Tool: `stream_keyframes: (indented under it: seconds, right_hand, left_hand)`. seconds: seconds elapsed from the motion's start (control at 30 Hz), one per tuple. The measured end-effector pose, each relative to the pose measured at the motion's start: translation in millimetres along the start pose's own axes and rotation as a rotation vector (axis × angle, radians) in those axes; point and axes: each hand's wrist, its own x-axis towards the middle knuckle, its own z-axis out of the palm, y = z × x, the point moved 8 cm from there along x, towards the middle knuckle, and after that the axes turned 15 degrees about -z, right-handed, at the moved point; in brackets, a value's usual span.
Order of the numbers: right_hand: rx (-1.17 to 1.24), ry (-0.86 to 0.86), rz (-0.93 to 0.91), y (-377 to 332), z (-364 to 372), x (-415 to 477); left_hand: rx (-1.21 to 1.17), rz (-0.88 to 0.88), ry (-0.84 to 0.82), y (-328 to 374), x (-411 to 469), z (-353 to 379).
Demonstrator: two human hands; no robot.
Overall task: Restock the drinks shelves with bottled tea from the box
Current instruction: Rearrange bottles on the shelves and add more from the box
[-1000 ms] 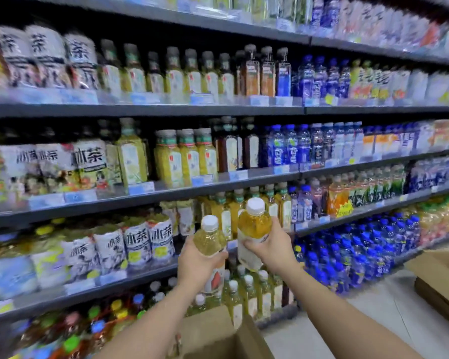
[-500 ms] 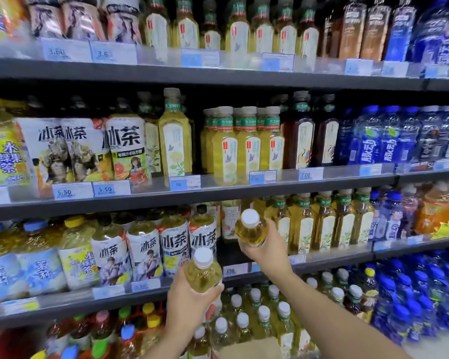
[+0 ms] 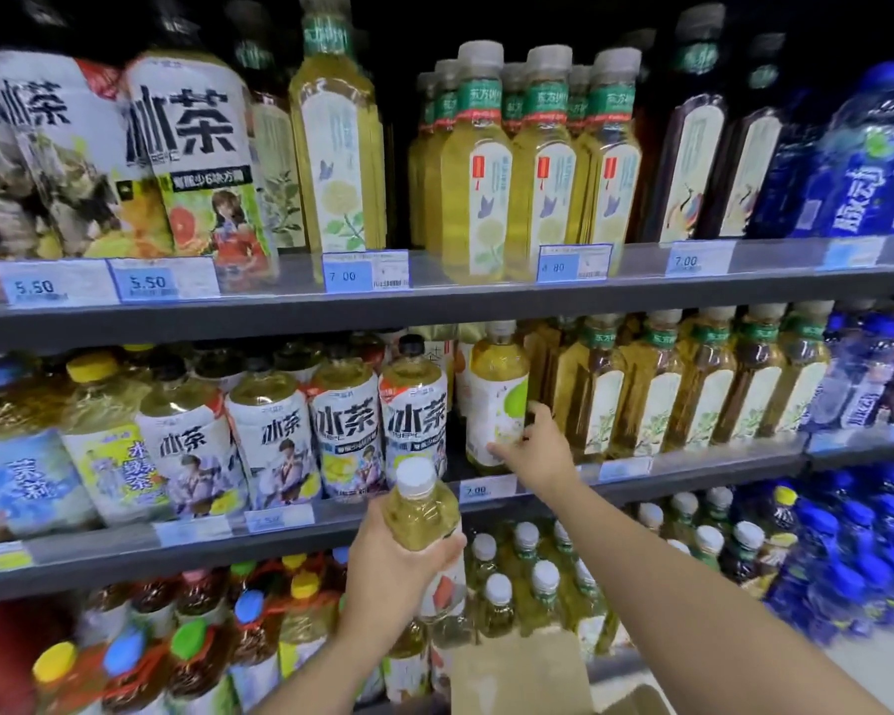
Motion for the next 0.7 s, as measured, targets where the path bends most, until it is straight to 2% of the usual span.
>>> stream_keyframes:
  seconds: [0.3,0.33,0.37,0.43,0.47,0.5,0.53,0.7]
  right_hand:
    - [-0.010,0.070,-0.109,-33,-21,-22]
    - [0.069,0.008,-0.097,-39,-22,-26]
    - [0.214,-0.125,-0.056,-44,-17,-34]
    - [0.556,-0.520,0.037,-58,0,-67]
    - [0.642,-0.667,0.047,-65,1,-84]
    - [0.667,-0.735,0.032,-68,-1,-95]
    - [0.653,-0.733,0.012,-68,-7,-102]
    - [0.500,-0.491,-0.167,-75,-36,-106]
  left_hand:
    - [-0.071,-0.013,-0.113,31,-2,0]
    - [-0.093,-0.020,-0.154,36,-1,2]
    - [-0.127,-0.027,-0.202,43,-1,3]
    - [-0.213,-0.044,-0.288,58,-4,6]
    - [-0.245,-0.061,-0.328,67,-6,8]
    - [-0.269,-0.079,-0.371,75,-8,11]
    - [-0.296,-0.090,-0.416,83,-12,15]
    - [-0.317,-0.067,-0.601,120,-30,47]
